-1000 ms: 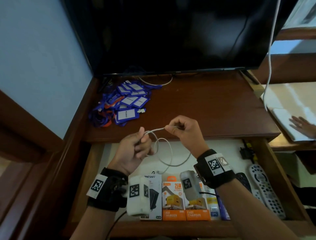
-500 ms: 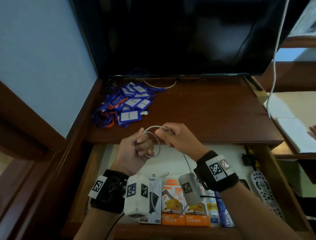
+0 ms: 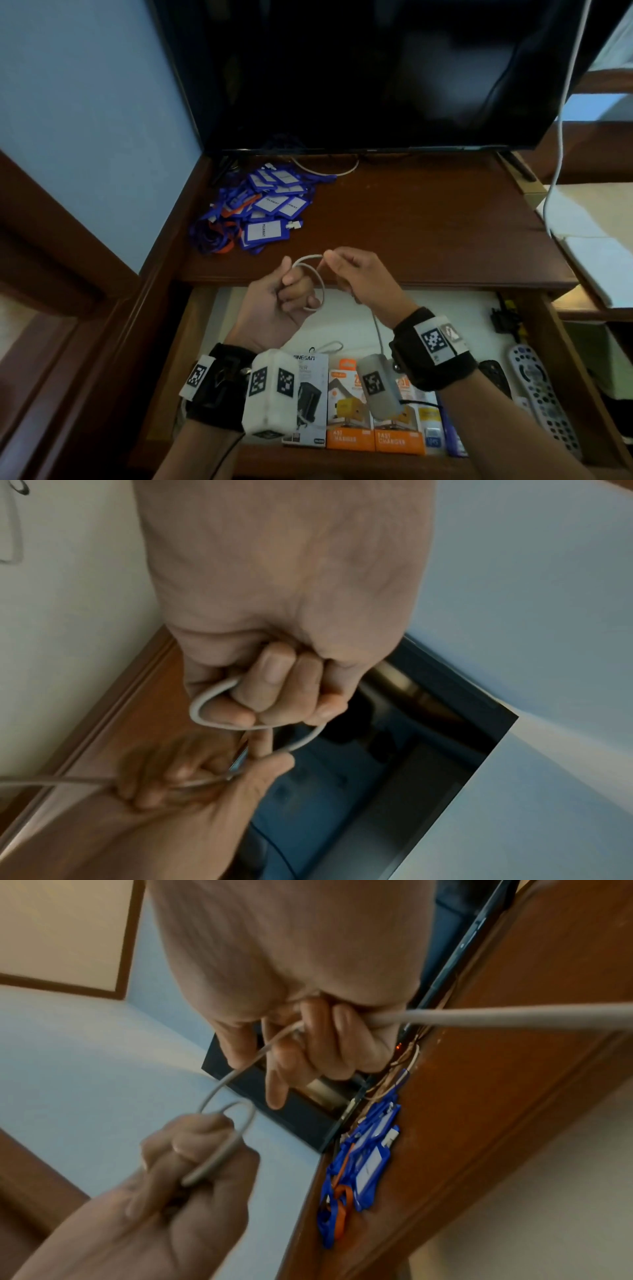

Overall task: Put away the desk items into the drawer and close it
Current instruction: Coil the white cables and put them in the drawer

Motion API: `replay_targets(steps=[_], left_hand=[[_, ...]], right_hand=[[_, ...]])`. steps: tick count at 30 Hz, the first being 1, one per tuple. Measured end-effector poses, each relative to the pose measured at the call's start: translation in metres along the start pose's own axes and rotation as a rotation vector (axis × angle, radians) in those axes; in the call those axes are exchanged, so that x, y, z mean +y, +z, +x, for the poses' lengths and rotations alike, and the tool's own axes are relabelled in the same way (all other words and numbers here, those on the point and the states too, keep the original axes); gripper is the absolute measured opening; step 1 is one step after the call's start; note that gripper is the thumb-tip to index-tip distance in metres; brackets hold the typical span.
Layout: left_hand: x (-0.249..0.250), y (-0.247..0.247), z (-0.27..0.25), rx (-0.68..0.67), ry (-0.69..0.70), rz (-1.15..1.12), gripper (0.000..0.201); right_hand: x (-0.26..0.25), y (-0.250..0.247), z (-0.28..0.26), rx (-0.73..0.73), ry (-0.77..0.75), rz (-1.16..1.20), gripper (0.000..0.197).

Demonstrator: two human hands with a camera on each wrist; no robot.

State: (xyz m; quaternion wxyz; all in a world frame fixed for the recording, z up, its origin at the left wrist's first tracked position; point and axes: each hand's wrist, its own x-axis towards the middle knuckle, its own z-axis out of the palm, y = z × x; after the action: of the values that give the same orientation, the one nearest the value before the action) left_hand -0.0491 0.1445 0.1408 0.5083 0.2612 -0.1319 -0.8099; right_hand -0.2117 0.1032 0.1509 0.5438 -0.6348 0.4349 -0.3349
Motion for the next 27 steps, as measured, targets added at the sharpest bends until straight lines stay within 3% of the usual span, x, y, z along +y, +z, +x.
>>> replay_targets(steps=[5,10,13,17,24,27], left_hand=[[0.001,0.003,-0.004,0.115,0.049,0.028,0.04],[0.022,-0.003,-0.011,0.099,0.21,-0.08,0.039],[0.04,-0.01,-0.019,0.081,0.342,-0.103,0.033],[0.051,-0.011,-0.027,0.13,0.476,-0.074,0.028],[0.047,0.004,-0.016,0.352,0.649,0.184,0.033],[0.042,-0.001,-0.014,0.393,0.671,0.35,0.033]], right_hand=[[0.006,0.009,-0.005,-0.047,0.036,0.068,0.024],[0.024,-0.003,-0.006,-0.027,0.132,0.069,0.019],[0.038,-0.007,-0.008,0.045,0.201,0.087,0.017],[0.04,-0.003,-0.008,0.157,0.125,-0.019,0.023],[0.023,0.035,-0.013,-0.209,0.095,-0.439,0.032],[0.014,0.04,-0.016,-0.316,0.018,-0.491,0.021]])
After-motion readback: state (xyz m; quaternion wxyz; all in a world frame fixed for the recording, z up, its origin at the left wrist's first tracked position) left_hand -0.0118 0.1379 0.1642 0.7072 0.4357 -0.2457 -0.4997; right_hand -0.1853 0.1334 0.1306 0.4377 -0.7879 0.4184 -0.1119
